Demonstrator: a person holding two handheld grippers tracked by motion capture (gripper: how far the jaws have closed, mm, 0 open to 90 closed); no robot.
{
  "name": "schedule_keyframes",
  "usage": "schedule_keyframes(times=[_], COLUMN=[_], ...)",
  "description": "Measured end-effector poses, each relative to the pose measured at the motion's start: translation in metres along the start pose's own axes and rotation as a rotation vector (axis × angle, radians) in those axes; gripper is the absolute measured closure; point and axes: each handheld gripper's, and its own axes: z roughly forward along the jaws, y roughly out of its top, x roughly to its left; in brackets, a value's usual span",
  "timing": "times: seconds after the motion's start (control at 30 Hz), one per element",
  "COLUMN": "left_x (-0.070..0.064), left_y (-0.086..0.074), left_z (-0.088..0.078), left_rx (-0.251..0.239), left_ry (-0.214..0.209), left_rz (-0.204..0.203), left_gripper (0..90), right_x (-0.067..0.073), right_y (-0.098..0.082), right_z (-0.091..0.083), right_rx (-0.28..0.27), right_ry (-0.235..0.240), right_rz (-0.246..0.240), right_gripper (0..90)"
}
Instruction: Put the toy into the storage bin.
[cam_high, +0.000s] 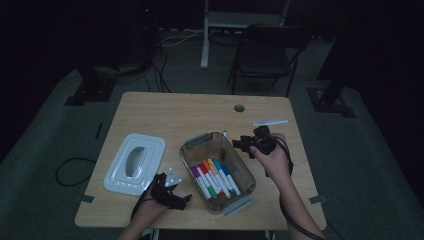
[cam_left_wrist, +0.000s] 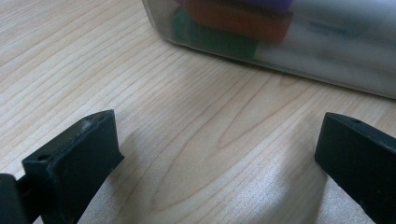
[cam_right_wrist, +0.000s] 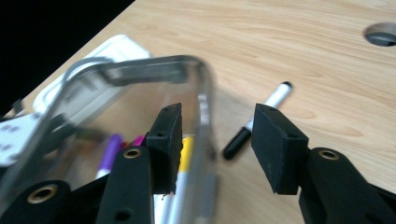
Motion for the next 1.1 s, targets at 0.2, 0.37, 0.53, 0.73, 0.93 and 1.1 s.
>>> schedule_keyframes(times=[0.2, 0.37, 0.53, 0.73, 0.93, 1.1], left_x=[0.000, 0.000, 0.000, 0.000, 0.000, 0.000], left_y=[0.000, 0.000, 0.000, 0.000, 0.000, 0.000], left_z=[0.000, 0.000, 0.000, 0.000, 0.000, 0.000], left_rx=[0.000, -0.002, -0.001, -0.001, -0.001, -0.001], left_ry=[-0.001, 0.000, 0.000, -0.001, -0.002, -0.002], left_rz=[-0.002, -0.001, 0.000, 0.002, 0.002, 0.001], left_gripper=[0.5, 0.5, 0.5, 0.5, 0.5, 0.5], right_x=[-0.032, -0.049, -0.057, -0.058, -0.055, -0.053], right_y=[-0.004, -0.011, -0.015, -0.014, -0.012, -0.013], right_z=[0.027, 0.065, 0.098, 0.123, 0.143, 0.147], right_rx=[-0.019, 0.039, 0.067, 0.108, 0.149, 0.184], right_ry=[-0.051, -0.079, -0.097, -0.106, -0.122, -0.134], right_rz=[0.055, 0.109, 0.140, 0.159, 0.152, 0.143], right_gripper=[53.2, 56.0, 58.0, 57.6, 56.1, 58.0])
